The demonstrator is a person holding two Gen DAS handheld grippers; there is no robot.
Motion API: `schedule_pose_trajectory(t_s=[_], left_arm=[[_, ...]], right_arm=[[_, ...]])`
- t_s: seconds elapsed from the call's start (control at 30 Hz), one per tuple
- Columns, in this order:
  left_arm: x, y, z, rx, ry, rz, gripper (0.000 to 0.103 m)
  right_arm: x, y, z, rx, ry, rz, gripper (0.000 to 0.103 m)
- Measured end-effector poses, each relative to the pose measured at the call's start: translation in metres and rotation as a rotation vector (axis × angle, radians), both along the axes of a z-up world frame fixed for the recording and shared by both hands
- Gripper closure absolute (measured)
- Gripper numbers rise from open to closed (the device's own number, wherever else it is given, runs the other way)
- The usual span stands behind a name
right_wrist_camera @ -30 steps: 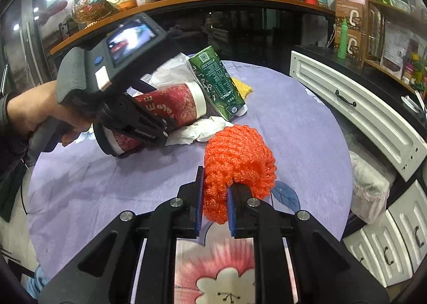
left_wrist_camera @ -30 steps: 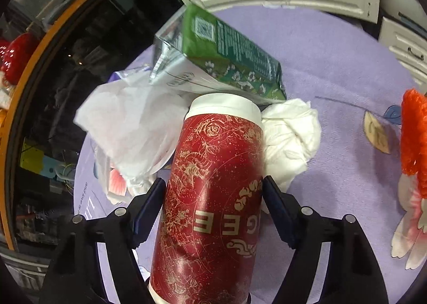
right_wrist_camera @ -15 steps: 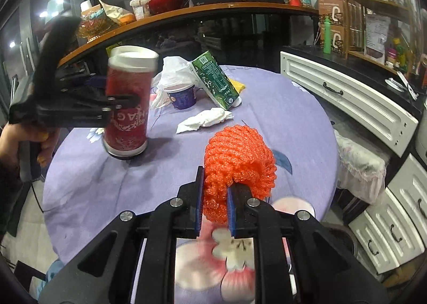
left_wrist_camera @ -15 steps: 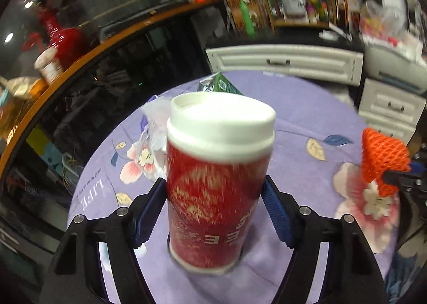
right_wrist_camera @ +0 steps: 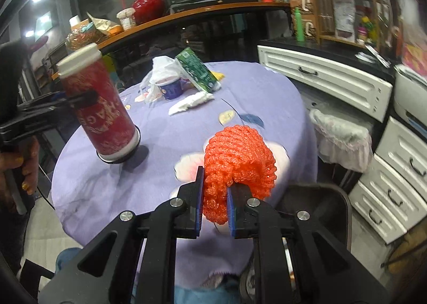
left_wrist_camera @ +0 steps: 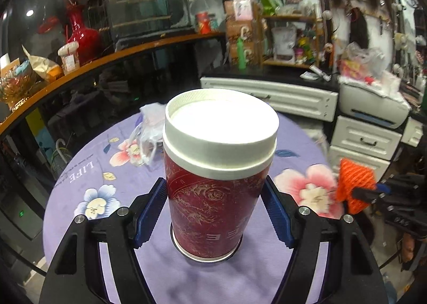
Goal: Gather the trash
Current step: 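Lift the red cup and orange net and carry both over the black bin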
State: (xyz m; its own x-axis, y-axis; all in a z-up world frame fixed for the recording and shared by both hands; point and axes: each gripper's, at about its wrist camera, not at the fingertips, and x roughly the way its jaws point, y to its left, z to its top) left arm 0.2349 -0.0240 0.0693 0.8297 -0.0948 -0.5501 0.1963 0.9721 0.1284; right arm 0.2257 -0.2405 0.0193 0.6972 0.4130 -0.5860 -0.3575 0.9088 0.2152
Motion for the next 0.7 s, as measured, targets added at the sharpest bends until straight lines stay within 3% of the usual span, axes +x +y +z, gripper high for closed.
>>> schedule_pose_trajectory(t_s=[0.43, 0.6, 0.7], left_arm=[[-0.044, -0.087, 0.008, -0.12, -0.048, -0.222, 0.033], [-0.046, -0.121, -0.001, -0.173, -0.012, -0.298, 0.033], [-0.05, -0.143, -0.01, -0.165, -0.002, -0.333, 0.033]], right_arm=[[-0.049, -0.09, -0.052, 0.012, 0.109, -0.22, 0.088], [-0.045, -0.112, -0.088, -0.004, 0.188, -0.266, 0.088], [-0.036, -0.117, -0.108, 0.012, 0.236, -0.271, 0.088]])
